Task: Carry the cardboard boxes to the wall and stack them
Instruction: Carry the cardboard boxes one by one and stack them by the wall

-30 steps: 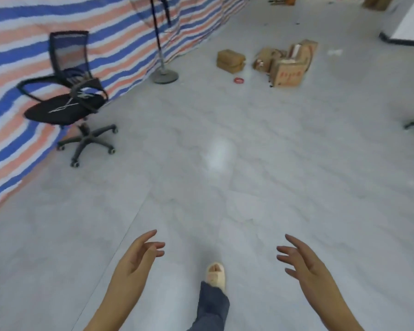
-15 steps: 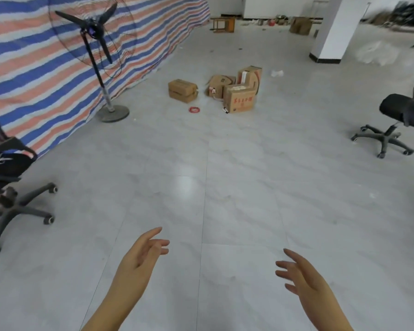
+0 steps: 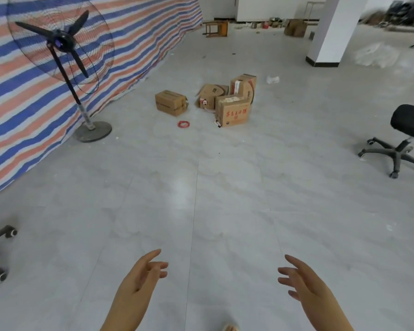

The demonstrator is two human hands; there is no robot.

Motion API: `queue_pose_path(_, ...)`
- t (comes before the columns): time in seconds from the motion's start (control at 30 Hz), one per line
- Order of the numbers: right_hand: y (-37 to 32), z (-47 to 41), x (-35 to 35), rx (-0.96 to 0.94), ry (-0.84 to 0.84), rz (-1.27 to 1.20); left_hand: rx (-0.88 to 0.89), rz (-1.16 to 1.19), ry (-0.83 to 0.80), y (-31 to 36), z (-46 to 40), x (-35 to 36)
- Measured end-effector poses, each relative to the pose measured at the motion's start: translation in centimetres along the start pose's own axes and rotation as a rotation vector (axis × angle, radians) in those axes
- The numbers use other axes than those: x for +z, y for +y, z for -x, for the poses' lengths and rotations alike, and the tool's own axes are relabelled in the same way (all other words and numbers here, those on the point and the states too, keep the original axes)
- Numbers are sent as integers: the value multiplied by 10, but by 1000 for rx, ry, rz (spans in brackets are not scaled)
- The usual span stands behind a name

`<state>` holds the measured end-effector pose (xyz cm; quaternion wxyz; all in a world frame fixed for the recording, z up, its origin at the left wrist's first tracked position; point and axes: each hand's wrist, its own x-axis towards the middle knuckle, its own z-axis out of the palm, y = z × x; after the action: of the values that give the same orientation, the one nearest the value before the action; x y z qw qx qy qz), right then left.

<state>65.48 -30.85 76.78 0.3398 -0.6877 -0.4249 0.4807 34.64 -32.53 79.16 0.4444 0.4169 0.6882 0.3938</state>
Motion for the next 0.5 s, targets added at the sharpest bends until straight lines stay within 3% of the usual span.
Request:
queue_pose_path(0.2, -59, -113, -22, -27, -46, 57, 30, 13, -2, 54, -108, 47)
queue_pose_path(0.5, -108, -300, -19, 14, 30, 31, -40, -19, -31, 99, -291, 92)
